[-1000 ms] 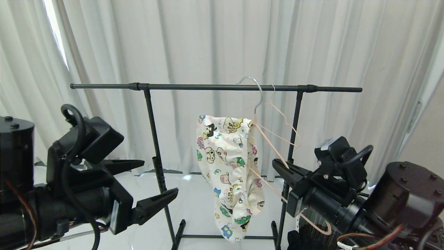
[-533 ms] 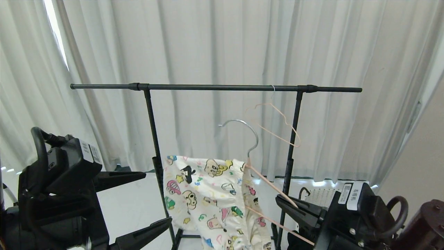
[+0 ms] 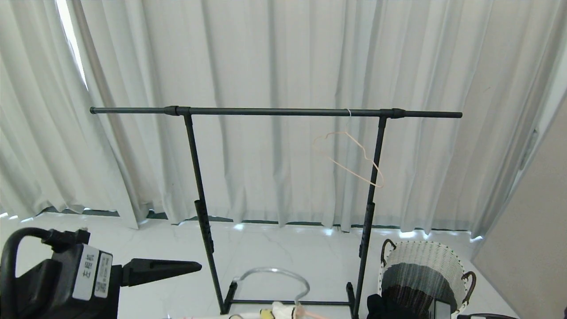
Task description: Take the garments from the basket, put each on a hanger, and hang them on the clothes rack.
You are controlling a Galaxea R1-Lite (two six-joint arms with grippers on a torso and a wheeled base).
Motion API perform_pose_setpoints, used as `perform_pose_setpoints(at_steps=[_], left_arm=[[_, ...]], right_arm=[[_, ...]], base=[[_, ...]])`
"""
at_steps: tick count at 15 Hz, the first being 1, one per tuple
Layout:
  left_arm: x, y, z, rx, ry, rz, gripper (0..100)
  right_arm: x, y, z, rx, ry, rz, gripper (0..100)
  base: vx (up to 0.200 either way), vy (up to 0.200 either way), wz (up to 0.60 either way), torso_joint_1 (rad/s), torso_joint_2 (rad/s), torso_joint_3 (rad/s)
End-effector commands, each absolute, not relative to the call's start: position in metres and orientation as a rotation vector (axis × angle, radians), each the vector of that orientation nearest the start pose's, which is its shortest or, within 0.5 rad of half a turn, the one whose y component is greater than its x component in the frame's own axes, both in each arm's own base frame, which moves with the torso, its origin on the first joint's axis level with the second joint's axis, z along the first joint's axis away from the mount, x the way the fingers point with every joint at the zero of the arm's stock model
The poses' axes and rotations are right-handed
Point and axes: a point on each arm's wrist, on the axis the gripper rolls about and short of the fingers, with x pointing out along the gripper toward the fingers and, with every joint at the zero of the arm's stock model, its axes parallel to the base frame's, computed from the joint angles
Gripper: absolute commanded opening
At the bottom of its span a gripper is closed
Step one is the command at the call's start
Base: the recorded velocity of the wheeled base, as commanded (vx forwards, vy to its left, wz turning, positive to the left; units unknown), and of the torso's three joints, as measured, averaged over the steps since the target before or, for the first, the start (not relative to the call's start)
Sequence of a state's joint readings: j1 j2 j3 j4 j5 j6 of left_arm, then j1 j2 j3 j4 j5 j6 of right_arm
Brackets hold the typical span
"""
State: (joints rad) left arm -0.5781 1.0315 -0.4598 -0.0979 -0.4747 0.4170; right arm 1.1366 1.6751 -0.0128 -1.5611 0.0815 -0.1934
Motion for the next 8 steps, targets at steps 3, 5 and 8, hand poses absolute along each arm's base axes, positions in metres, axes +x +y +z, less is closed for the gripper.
perform_pose_setpoints(at_steps=[3,5,8], left_arm=[[0.098,-0.084,0.166,0.402,0.339,-1.218,100],[0.107,-0.090,0.161,0.395,0.396,-1.220,100],[0.114,-0.096,0.153,0.399,0.450,-1.232,100]], right_arm=[[0.070,0.176,0.112,-0.233,-0.073,1.263,0],[0.070,0.175,0.114,-0.237,-0.093,1.265,0],[0.070,0.175,0.115,-0.248,-0.109,1.265,0]], base=[[0.000,0.000,0.00,0.000,0.00,0.000],[0.000,0.000,0.00,0.000,0.00,0.000],[0.000,0.000,0.00,0.000,0.00,0.000]])
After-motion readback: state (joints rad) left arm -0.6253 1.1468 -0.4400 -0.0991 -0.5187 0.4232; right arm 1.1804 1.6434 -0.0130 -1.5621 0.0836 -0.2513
